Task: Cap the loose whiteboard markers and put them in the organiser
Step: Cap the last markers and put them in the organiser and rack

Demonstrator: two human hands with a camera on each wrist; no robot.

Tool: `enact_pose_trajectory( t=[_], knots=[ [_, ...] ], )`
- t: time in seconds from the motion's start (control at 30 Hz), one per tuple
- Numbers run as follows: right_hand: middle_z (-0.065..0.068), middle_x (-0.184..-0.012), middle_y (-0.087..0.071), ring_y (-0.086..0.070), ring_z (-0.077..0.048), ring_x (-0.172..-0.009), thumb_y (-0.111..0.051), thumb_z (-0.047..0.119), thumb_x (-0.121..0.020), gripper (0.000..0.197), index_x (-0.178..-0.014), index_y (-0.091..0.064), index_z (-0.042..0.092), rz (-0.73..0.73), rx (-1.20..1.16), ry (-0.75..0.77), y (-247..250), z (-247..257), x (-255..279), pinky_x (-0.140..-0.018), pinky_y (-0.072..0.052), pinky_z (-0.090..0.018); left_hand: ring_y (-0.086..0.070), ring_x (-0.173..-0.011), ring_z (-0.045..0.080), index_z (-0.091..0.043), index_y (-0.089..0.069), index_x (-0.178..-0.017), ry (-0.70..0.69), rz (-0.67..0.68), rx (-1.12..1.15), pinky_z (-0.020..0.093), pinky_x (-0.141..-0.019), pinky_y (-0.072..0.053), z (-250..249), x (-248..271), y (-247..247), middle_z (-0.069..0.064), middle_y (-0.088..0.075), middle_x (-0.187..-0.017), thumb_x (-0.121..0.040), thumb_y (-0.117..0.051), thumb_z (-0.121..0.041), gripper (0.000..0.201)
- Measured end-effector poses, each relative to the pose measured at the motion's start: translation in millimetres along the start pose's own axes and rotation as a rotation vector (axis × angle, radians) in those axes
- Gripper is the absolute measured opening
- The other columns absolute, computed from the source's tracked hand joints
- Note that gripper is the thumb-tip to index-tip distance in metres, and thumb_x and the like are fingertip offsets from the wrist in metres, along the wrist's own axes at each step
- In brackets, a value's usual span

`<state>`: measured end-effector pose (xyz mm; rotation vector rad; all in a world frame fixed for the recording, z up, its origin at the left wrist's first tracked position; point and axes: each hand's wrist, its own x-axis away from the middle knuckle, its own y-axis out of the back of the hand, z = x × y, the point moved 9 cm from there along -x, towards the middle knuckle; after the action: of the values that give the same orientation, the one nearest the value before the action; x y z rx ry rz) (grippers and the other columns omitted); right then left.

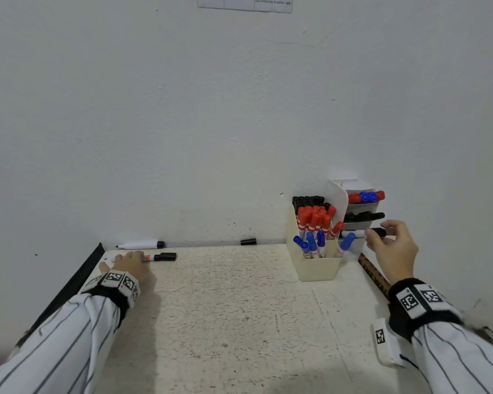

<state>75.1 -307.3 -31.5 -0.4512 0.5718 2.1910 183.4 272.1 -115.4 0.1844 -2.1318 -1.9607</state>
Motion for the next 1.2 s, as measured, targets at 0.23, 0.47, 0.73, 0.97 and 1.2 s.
enact_pose_trajectory(
  t=[0.23,0.47,0.73,0.97,1.2],
  knots=[
    [-0.022,-0.099,-0.064,-0.059,-0.032,-0.084,-0.065,0.000,-0.082,0.014,-0.095,-0.065,-0.003,0.092,0.226,0.044,-32.2,1.1,-1.8,-0.077,-0.041,-0.030,-0.032,-0.134,0.021,-0.030,-0.040,-0.136,0.022,-0.037,-0.179,0.041,-0.109,-0.025,5.9,1.9,9.5,0.001,-0.033,-0.144,-0.096,-0.030,-0.025,0.042],
    [-0.028,-0.108,-0.063,-0.055,-0.040,-0.103,-0.051,-0.003,-0.088,0.022,-0.104,-0.066,-0.007,0.130,0.335,0.028,-35.7,-3.9,0.0,-0.093,-0.040,-0.040,-0.036,-0.128,0.021,-0.022,-0.044,-0.128,0.029,-0.047,-0.169,0.039,-0.104,-0.034,14.6,3.4,11.0,0.003,-0.040,-0.136,-0.095,-0.036,-0.019,0.034],
    [-0.025,-0.085,-0.057,-0.050,-0.032,-0.079,-0.043,0.001,-0.089,0.016,-0.085,-0.057,-0.004,-0.230,0.070,0.079,13.5,51.4,17.5,-0.069,-0.038,-0.032,-0.046,-0.120,0.018,-0.028,-0.050,-0.121,-0.039,0.041,-0.151,0.038,-0.102,-0.033,19.4,14.5,13.0,-0.002,-0.052,-0.127,-0.095,-0.036,-0.020,0.030],
    [-0.001,-0.056,-0.043,-0.042,0.003,-0.053,-0.037,-0.001,-0.073,0.018,-0.068,-0.050,0.010,0.014,-0.260,0.444,-34.8,184.5,64.7,-0.050,-0.031,-0.009,-0.060,-0.103,0.020,-0.012,-0.067,-0.108,-0.098,0.192,0.023,0.024,-0.088,-0.043,15.5,33.6,9.3,0.005,-0.066,-0.111,-0.091,-0.036,-0.061,0.061],
    [0.006,-0.071,-0.057,-0.046,-0.001,-0.059,-0.051,0.000,-0.086,0.022,-0.071,-0.058,0.015,0.700,-0.097,0.280,-179.0,199.2,139.2,-0.057,-0.036,-0.013,-0.061,-0.100,0.028,0.000,-0.060,-0.113,0.022,0.304,0.287,0.030,-0.083,-0.046,29.5,48.7,0.2,0.015,-0.063,-0.116,-0.089,-0.047,-0.053,0.060]
  ],
)
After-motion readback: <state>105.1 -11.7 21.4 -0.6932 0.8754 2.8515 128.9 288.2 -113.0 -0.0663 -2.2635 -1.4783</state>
